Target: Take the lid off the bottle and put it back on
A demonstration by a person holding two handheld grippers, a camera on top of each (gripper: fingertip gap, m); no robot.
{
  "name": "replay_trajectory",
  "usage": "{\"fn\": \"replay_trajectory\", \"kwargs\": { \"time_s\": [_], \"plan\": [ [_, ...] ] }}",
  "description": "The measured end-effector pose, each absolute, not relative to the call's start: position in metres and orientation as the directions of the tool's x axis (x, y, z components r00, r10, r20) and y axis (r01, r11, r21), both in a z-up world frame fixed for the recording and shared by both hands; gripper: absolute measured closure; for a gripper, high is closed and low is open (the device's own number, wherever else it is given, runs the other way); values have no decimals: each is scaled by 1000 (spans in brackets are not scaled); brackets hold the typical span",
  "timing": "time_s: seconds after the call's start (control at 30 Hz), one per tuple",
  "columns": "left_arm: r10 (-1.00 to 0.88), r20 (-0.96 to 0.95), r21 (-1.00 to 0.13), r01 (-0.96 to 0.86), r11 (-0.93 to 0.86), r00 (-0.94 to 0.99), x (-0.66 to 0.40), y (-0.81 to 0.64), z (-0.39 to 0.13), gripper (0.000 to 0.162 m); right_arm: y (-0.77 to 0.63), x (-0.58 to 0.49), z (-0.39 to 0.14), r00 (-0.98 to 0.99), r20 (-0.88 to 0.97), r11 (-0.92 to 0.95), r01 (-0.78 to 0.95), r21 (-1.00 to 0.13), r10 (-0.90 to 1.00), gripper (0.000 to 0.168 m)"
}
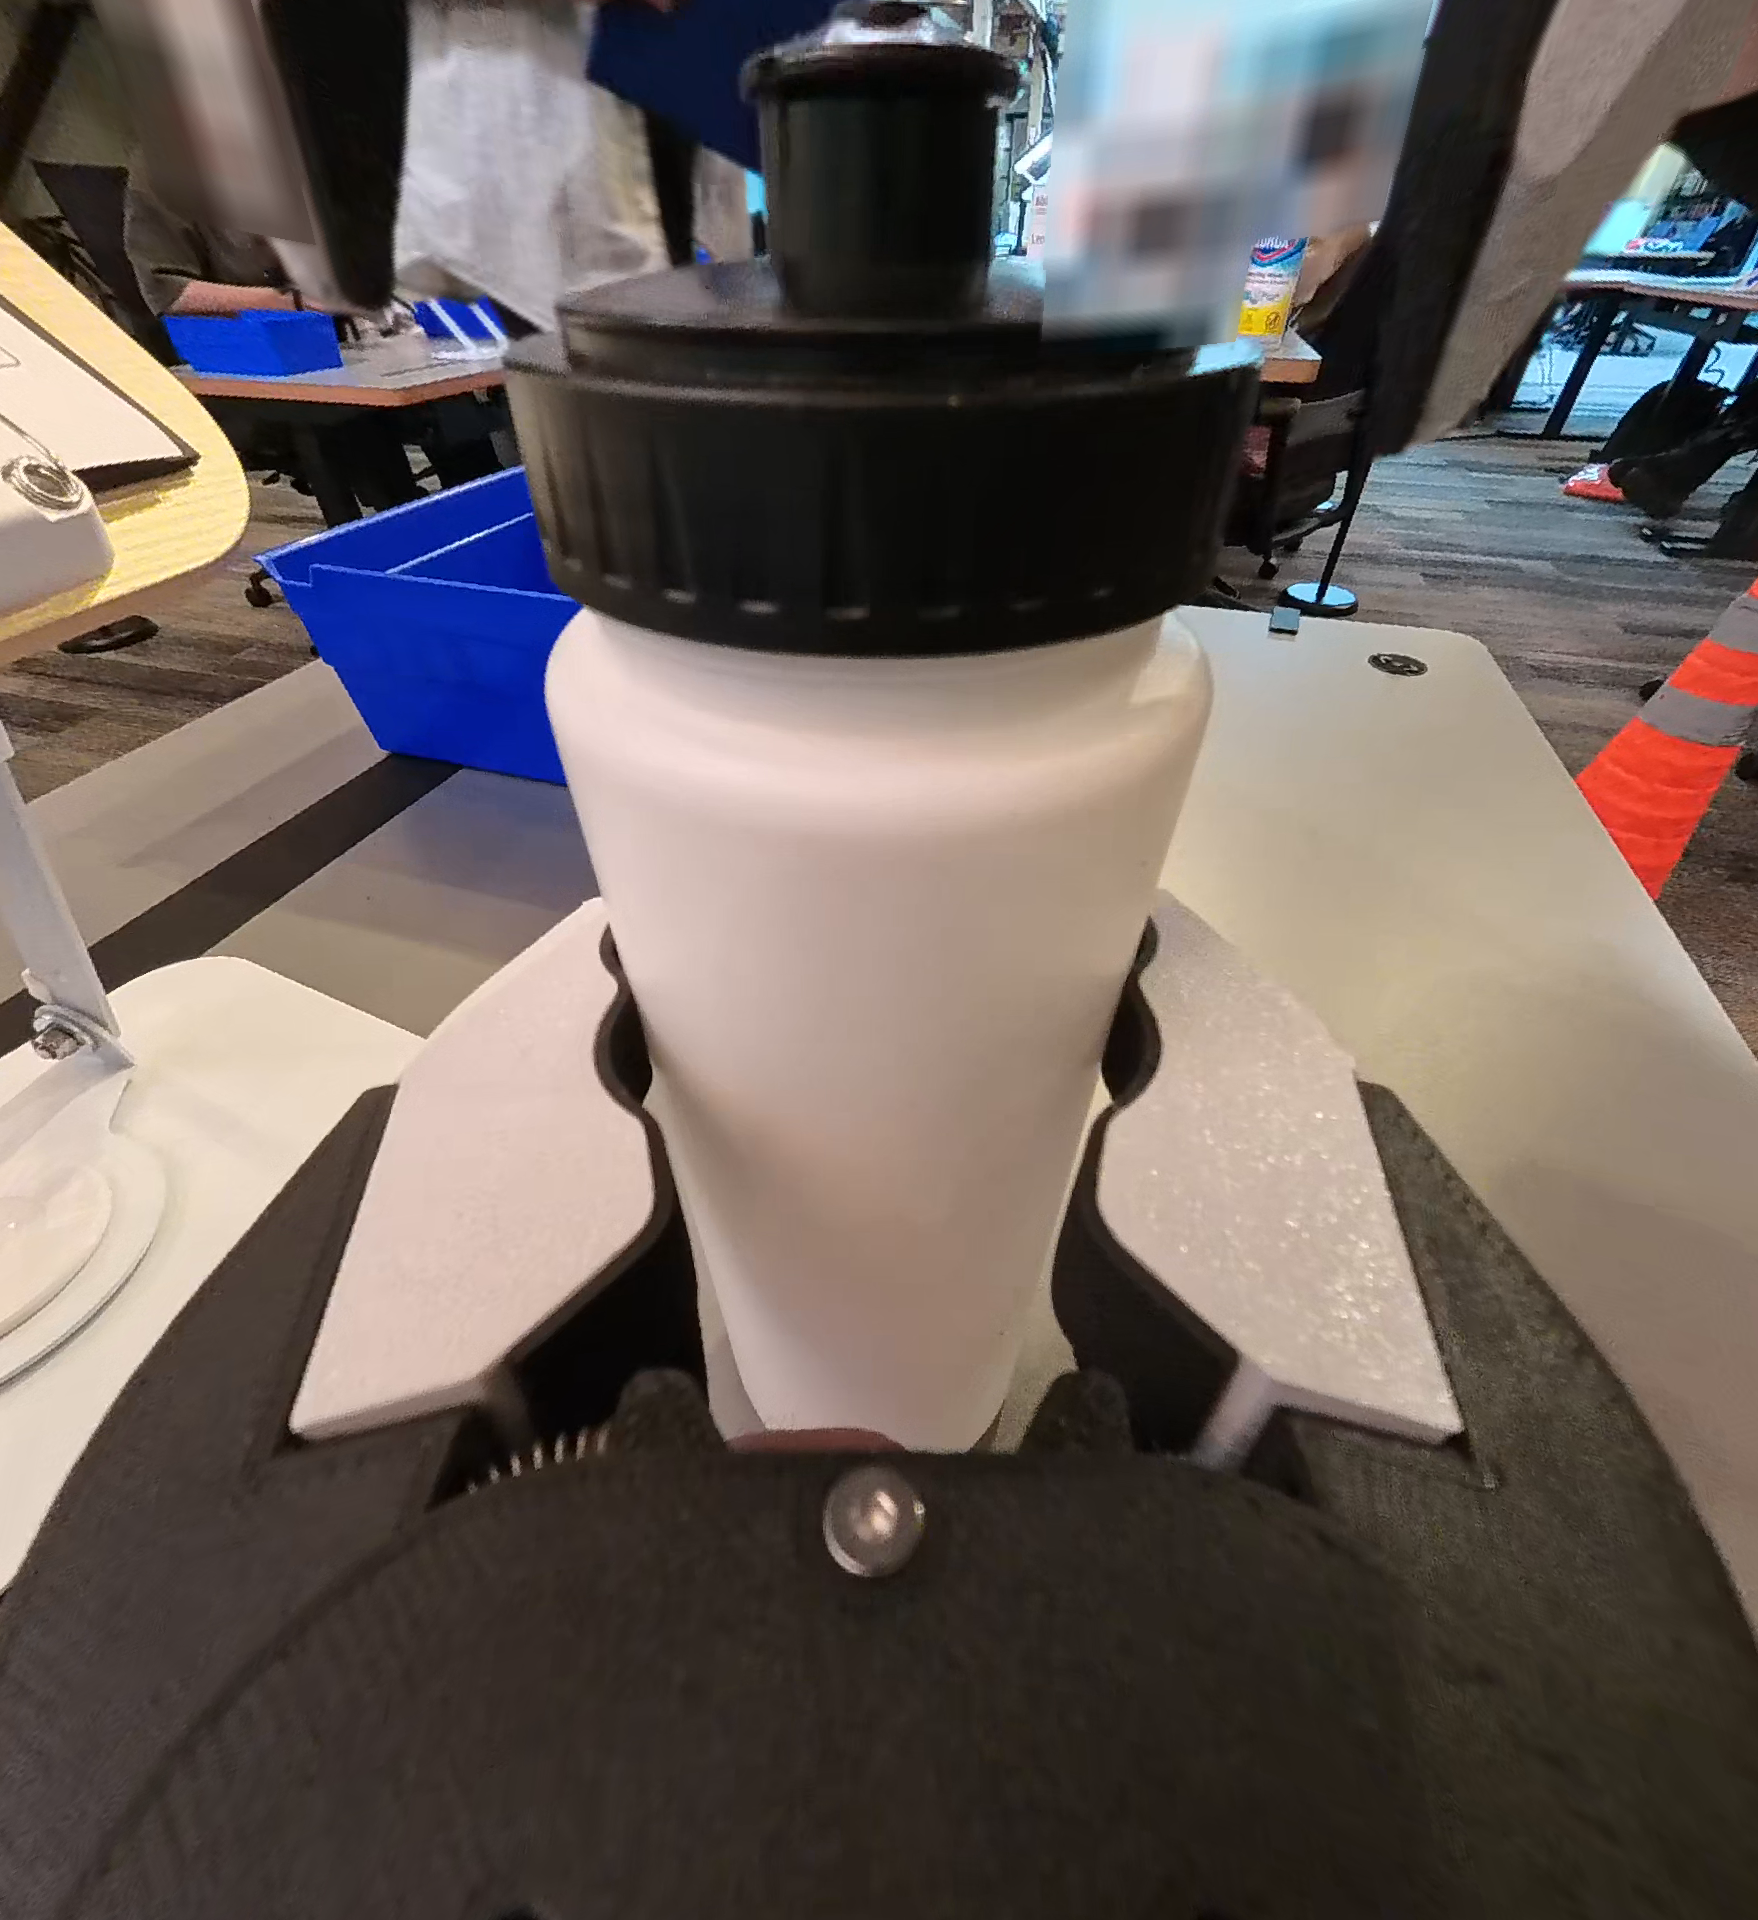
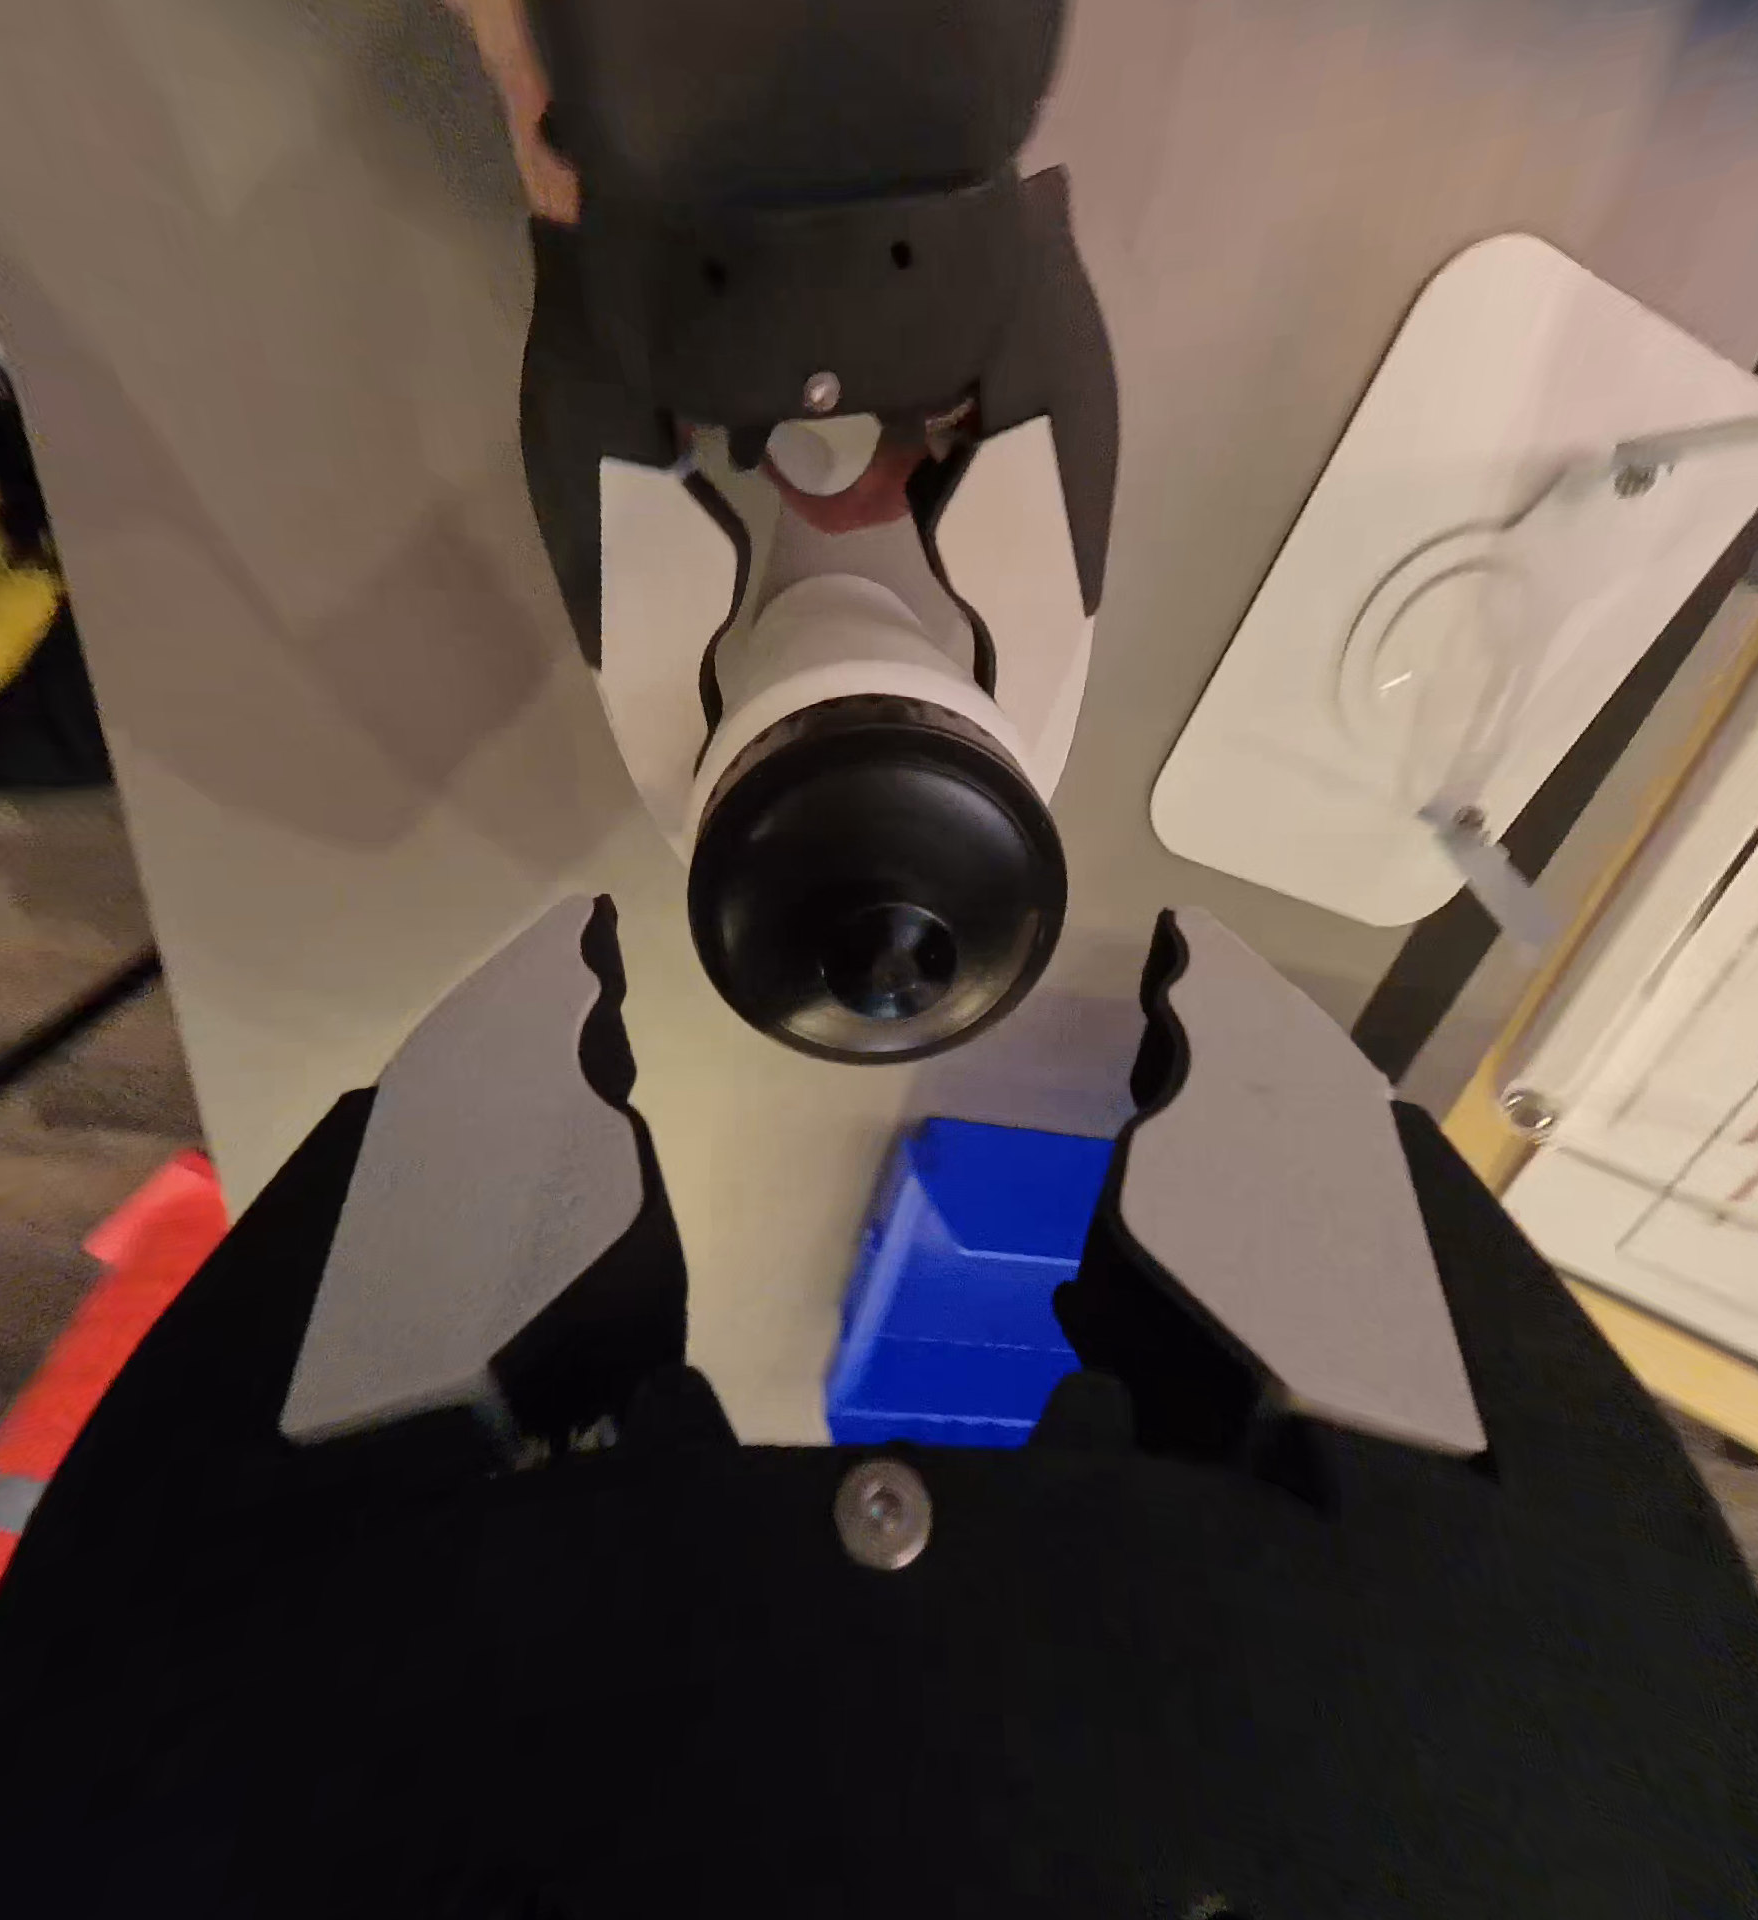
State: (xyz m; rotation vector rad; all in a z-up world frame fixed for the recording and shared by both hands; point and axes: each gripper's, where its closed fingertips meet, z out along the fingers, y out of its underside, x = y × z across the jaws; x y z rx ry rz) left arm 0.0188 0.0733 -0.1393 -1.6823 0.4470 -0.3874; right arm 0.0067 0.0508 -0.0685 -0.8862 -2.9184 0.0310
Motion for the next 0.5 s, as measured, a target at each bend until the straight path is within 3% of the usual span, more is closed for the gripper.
{"fn": "replay_trajectory", "kwargs": {
  "time_s": [0.07, 0.13, 0.23, 0.4, 0.5],
  "plan": [
    [-501, 3, -988, -74, -134, 866, 19, 73, -139, 75, 52, 6, -72, -881, 95, 885, 465, -7, 464, 78],
    [-501, 5, -988, -72, -134, 866, 19, 73, -139, 75, 51, 6, -74, -912, 82, 915, 404, 10, 402, 96],
    [-500, 6, -988, -71, -135, 866, 18, 73, -139, 75, 51, 6, -74, -909, 61, 911, 413, 8, 411, 98],
    [-496, 26, -989, -50, -138, 868, 15, 74, -138, 75, 50, 3, -74, -605, 14, 605, 794, -58, 796, 97],
    [-500, 8, -988, -70, -138, 866, 21, 74, -139, 75, 50, 10, -75, -547, 19, 548, 835, -54, 837, 97]
  ]
}}
